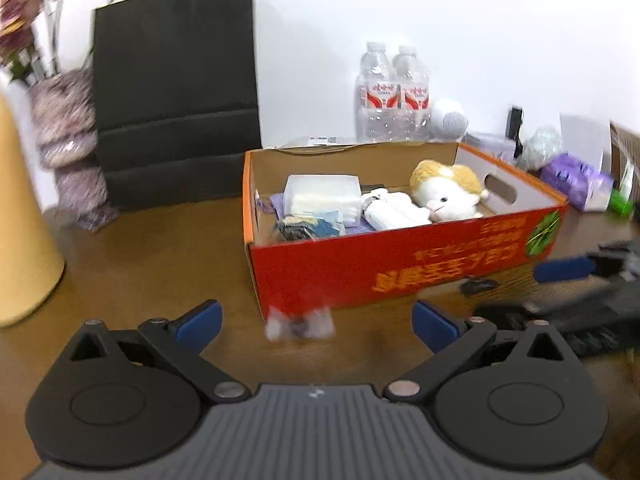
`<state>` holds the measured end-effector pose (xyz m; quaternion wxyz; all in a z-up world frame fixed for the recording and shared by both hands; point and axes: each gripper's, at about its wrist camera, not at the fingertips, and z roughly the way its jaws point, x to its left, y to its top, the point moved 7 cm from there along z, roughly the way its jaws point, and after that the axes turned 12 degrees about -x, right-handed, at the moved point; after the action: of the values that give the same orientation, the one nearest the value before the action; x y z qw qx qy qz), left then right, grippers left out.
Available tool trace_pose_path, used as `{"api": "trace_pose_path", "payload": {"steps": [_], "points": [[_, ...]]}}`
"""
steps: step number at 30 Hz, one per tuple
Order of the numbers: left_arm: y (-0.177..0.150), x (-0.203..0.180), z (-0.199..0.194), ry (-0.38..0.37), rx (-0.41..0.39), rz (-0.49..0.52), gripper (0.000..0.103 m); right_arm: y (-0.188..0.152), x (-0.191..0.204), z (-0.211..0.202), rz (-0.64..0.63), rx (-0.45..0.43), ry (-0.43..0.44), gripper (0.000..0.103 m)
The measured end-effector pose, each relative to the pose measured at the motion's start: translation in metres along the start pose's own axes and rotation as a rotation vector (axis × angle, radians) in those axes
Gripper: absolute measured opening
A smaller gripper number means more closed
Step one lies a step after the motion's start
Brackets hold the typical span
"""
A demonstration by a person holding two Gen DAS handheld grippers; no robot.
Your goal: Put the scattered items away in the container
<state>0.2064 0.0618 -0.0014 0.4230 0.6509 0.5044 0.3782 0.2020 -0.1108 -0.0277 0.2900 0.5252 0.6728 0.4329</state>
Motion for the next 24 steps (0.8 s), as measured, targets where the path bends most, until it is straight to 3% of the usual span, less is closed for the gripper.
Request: {"api": "trace_pose_path", "payload": {"steps": [3, 8, 10, 12, 14, 19, 20, 22, 24], "points": [[-0.005, -0.001, 0.013, -0.014, 0.017, 0.035, 0.103, -0.002, -0.004, 0.03, 0.018, 0.028, -0.093, 0.069], [-0.012, 0.004, 0.026, -0.02, 0.021, 0.002, 0.098, -0.01, -0.01, 0.037, 0.019, -0.003, -0.127, 0.064], [-0.015, 0.007, 0.033, -0.022, 0.033, -0.004, 0.093, -0.011, -0.012, 0.035, 0.018, -0.014, -0.133, 0.049], [-0.02, 0.008, 0.041, -0.026, 0.06, 0.006, 0.076, -0.011, -0.013, 0.035, 0.007, -0.02, -0.117, 0.042], [-0.024, 0.011, 0.044, -0.042, 0.09, -0.023, 0.066, -0.01, -0.014, 0.034, -0.004, -0.022, -0.103, 0.037], [-0.024, 0.013, 0.043, -0.017, 0.089, -0.033, 0.051, -0.01, -0.016, 0.031, -0.014, -0.021, -0.077, 0.029], [-0.024, 0.014, 0.042, -0.001, 0.092, -0.038, 0.04, -0.011, -0.016, 0.031, -0.015, -0.018, -0.075, 0.028], [-0.024, 0.015, 0.04, 0.009, 0.099, -0.046, 0.037, -0.012, -0.015, 0.028, -0.021, -0.012, -0.068, 0.02], [-0.024, 0.015, 0.04, 0.02, 0.094, -0.044, 0.031, -0.014, -0.013, 0.024, -0.037, -0.013, -0.069, 0.02]]}}
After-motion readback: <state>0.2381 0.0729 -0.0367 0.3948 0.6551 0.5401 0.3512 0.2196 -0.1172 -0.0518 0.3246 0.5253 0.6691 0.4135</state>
